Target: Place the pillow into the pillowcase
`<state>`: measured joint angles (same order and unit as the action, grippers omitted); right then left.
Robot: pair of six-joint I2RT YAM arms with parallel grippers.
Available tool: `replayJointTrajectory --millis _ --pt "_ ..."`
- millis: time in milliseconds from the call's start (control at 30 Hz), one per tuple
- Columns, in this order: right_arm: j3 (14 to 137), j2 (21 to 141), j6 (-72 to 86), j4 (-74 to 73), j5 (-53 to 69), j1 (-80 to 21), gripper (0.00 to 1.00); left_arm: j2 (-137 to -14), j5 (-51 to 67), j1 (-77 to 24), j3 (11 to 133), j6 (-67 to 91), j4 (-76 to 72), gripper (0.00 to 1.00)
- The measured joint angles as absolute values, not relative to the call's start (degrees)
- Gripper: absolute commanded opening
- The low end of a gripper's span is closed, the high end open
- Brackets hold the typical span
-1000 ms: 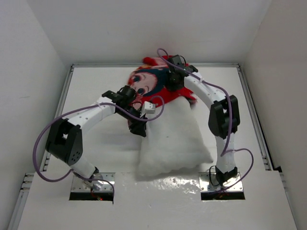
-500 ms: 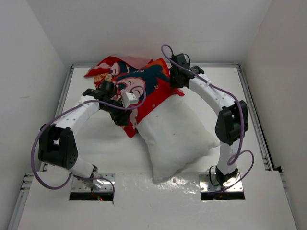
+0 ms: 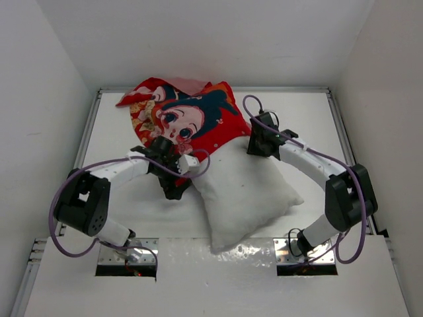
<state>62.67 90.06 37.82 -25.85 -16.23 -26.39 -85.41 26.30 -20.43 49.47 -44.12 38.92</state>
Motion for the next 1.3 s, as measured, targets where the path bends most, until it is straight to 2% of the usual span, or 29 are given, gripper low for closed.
replayJointTrajectory --millis 100,267,333,433,467,500,567,633,667,700,767,900,1000,1033,1133,1233,1300 --pt "58.4 88.7 40.9 -21.7 -16.0 -26.3 0.36 -85.8 23.4 -24.3 46.3 -43.6 33.2 1.0" --pt "55.2 86.1 43.9 -18.4 -16.1 -26.3 0.36 -89.3 19.7 -24.7 45.7 -40.1 23.4 0.99" --pt "54.0 84.8 44.5 -17.6 -16.3 -26.3 0.36 -90.2 18.4 -24.8 44.8 -38.1 19.4 0.93" --pt "52.2 83.2 45.1 -16.5 -16.7 -26.3 0.36 -90.5 16.3 -25.0 43.2 -35.4 14.0 0.57" --pt "51.7 82.9 45.3 -16.3 -16.9 -26.3 0.36 -90.6 15.9 -25.0 42.9 -34.7 12.6 0.18" --pt "51.5 82.9 45.4 -16.1 -17.0 -26.3 0.36 -90.8 15.4 -25.0 42.6 -33.8 10.8 0.0" --pt "51.2 83.0 45.5 -15.6 -17.0 -26.3 0.35 -91.1 14.2 -25.0 42.2 -33.1 7.6 0.0" --pt "51.0 83.0 45.5 -15.2 -16.8 -26.3 0.3 -91.2 13.8 -24.9 41.8 -32.7 6.3 0.0" --pt "50.7 83.0 45.5 -14.9 -16.6 -26.3 0.27 -91.1 13.7 -24.7 41.7 -32.7 6.2 0.0" --pt "50.4 83.0 45.6 -14.6 -16.4 -26.3 0.2 -91.1 13.8 -24.2 41.6 -32.8 6.2 0.0" --pt "49.4 82.8 46.1 -13.5 -15.9 -26.7 0.15 -91.0 14.9 -21.9 41.7 -33.5 6.6 0.0" --pt "47.5 80.8 47.3 -13.6 -15.4 -31.5 0.14 -90.4 18.0 -11.1 42.8 -36.3 9.8 0.0" --pt "47.7 79.7 48.1 -16.1 -14.1 -35.8 0.22 -90.2 17.8 -6.1 45.2 -38.5 13.1 0.0" --pt "47.9 79.0 48.0 -17.7 -13.4 -36.6 0.31 -90.1 17.6 -5.6 46.0 -39.0 14.2 0.0" --pt "50.4 76.5 46.3 -22.3 -13.8 -35.3 0.48 -90.5 17.1 -5.5 49.0 -40.2 17.9 0.0" --pt "55.2 74.9 43.5 -25.2 -13.6 -30.7 0.56 -91.9 17.2 -5.1 52.2 -40.3 20.1 0.0" --pt "56.7 74.2 42.1 -24.5 -12.9 -26.7 0.56 -92.8 17.2 -4.6 53.6 -40.2 21.0 0.0"
